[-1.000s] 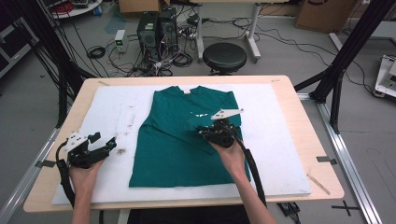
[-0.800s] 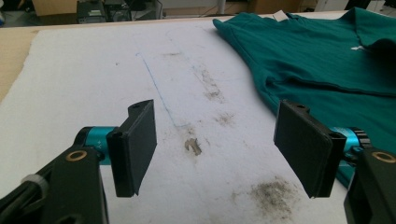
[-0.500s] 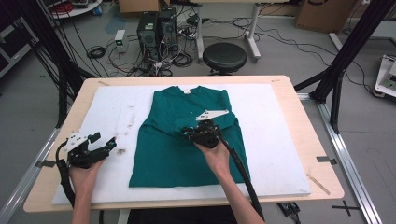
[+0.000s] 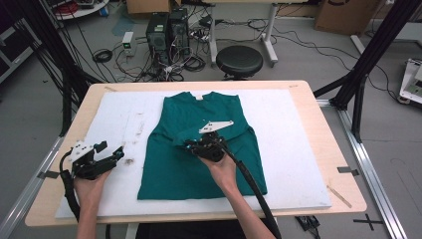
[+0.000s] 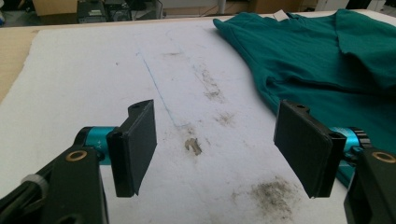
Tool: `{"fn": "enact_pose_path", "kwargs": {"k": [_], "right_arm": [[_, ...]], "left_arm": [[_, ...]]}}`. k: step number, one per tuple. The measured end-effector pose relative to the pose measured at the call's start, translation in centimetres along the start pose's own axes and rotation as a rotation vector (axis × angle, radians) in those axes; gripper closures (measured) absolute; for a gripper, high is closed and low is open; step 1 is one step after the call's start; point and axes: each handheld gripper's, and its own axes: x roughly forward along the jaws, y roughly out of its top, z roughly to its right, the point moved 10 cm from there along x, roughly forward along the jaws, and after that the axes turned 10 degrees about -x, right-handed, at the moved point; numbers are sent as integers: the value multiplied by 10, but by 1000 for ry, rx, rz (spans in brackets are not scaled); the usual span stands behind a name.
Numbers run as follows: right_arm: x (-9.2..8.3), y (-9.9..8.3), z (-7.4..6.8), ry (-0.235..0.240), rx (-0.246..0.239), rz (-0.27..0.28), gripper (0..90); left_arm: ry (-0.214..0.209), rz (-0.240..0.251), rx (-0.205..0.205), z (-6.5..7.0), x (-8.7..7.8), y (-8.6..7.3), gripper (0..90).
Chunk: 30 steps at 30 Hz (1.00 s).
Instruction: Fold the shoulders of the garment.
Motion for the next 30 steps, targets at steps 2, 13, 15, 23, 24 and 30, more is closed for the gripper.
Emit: {"fn": "enact_pose_path", "kwargs": {"k": [2,13,15,23,24,30], "right_arm": [[0,2,0,0,5,17,858],[12,-12,-8,57,-5,-77,696],[10,-15,-8,40,-11,-103,610],[12,-11,0,9,-6,-107,578],[16,-12,-1,8,-18,-121,577],[42,-19,-10,-1,-77,-207,518]], "left_arm": [[0,-1,0,0,0,0,299],[0,-1,1,0,0,0,299],[1,0,-1,0,0,0,299],[1,-1,-1,0,0,0,299],[1,-1,-1,0,0,0,299],[0,0,-2,0,0,0,299]]}}
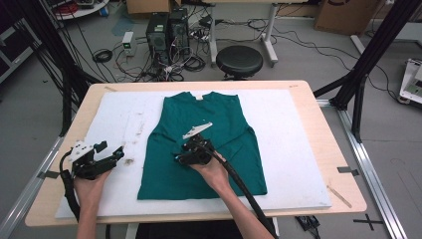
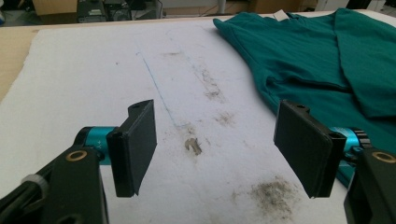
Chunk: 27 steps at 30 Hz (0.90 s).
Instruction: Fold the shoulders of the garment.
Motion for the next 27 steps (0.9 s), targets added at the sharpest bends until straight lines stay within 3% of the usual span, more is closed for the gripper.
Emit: {"fn": "enact_pose_path", "kwargs": {"k": [3,6,12,14,16,17,20,27], "right_arm": [[10,-6,3,-47,-36,-71,670],[12,-6,6,-65,-33,-71,849],[-6,13,7,-5,44,85,867],[-8,17,2,38,57,117,856],[-5,15,-2,53,48,103,752],[-1,12,-1,41,40,82,668],[0,7,4,0,37,37,531],[-25,-3,23,-117,7,28,504]], "left_arm": [[0,0,1,0,0,0,299],[0,0,1,0,0,0,299],[2,-2,3,0,0,0,299],[2,-2,4,0,0,0,299],[1,-2,5,0,0,0,299],[1,-2,5,0,0,0,299],[1,-2,3,0,0,0,299],[1,-2,4,0,0,0,299]]}}
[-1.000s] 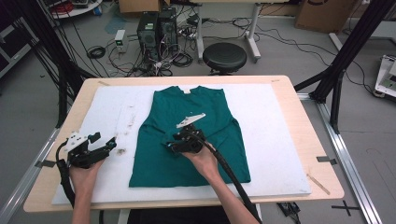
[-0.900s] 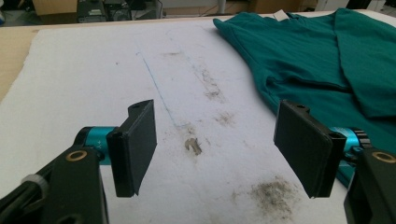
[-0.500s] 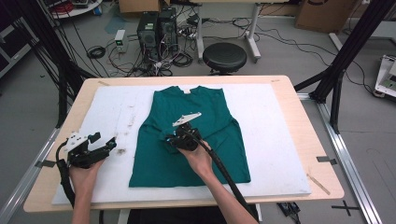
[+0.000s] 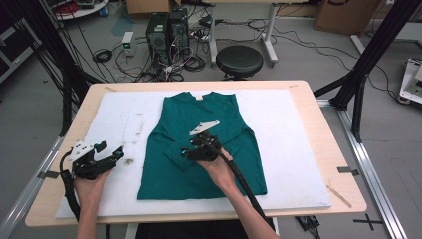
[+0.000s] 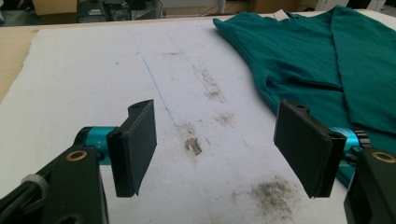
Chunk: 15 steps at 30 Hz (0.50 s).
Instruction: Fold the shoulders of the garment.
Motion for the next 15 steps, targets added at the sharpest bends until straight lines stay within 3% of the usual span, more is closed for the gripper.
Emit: {"fn": "enact_pose_path", "kwargs": {"k": [6,9,12,15], "right_arm": [[-34,-17,33,-80,61,29,518],[-55,-28,48,-132,83,48,454],[-74,-39,60,-197,72,69,349],[-98,-50,70,-235,95,129,284]], "left_arm": [[1,-1,-1,0,0,0,299],[0,-1,4,0,0,0,299],[-3,0,6,1,0,0,299],[-4,-1,7,1,0,0,299]]}}
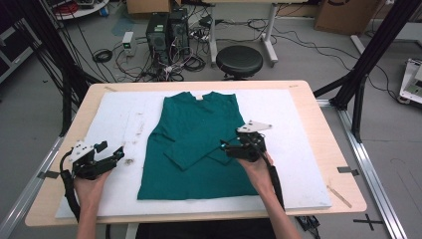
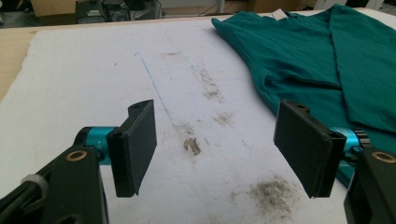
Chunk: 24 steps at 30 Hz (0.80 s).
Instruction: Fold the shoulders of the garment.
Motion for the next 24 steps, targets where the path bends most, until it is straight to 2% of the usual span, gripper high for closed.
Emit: {"fn": "enact_pose_path", "kwargs": {"k": [3,7,12,21,24], "right_arm": [[-18,-8,16,-37,3,45,238],[-36,-18,34,-71,38,104,212],[-52,-34,55,-112,68,136,212],[-64,-55,71,-162,90,154,213],[-67,-61,77,-178,100,154,213]], "left_arm": [[-3,2,0,0,0,0,299],[-4,1,-3,0,0,0,299],[-3,-1,-1,0,0,0,299],[8,-3,3,0,0,0,299],[5,-8,-10,1,-1,0,298]]}}
